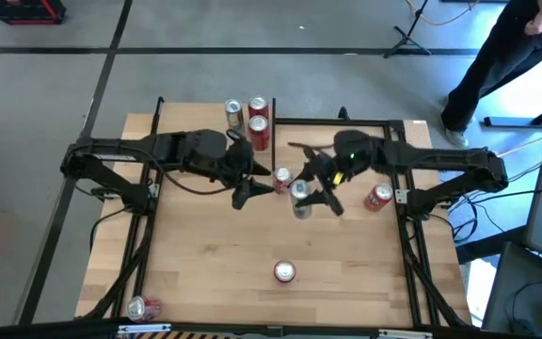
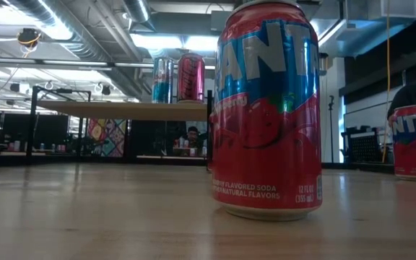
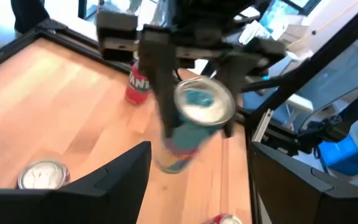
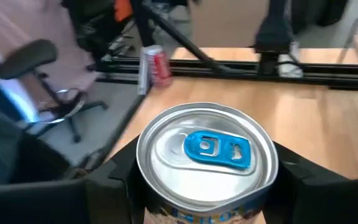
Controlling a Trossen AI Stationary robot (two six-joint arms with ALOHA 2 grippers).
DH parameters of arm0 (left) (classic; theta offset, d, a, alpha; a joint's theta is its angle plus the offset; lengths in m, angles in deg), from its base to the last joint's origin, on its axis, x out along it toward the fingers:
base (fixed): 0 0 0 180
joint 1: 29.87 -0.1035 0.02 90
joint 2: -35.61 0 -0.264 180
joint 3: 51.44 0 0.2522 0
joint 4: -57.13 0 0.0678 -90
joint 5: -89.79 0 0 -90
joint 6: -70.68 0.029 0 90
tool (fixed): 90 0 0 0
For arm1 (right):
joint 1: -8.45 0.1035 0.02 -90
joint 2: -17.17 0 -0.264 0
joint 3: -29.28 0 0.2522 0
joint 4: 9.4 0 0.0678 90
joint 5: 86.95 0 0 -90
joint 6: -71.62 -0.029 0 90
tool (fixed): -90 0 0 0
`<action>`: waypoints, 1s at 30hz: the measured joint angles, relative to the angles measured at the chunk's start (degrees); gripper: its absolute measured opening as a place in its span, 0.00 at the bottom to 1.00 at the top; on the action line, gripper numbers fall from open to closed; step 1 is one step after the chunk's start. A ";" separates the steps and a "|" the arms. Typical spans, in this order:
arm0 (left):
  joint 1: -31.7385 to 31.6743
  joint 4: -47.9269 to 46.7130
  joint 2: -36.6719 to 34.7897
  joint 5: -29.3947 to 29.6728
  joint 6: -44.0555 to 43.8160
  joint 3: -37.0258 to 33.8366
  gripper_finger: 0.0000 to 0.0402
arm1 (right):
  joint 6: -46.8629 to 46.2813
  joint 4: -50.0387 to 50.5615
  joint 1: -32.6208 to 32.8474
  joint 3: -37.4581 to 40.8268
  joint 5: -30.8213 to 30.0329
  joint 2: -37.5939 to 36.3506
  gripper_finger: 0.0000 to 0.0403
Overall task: Place canned beverage on shelf
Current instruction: Put the blue soda can on the shelf and aligned with the other blue soda can
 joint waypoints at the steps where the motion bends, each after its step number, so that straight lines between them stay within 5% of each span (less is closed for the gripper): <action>1: 0.35 -0.51 -0.31 0.48 -0.03 -0.06 0.65 | 0.01 -3.24 0.35 2.15 -1.37 -0.02 0.50; 11: 2.11 -3.76 -0.59 1.09 -3.32 -0.04 0.62 | -1.66 -32.22 0.69 21.83 -6.94 4.63 0.50; 30: 2.10 -5.04 -0.52 3.45 -3.99 -0.04 0.62 | -1.47 -52.79 4.77 23.09 -14.75 24.52 0.50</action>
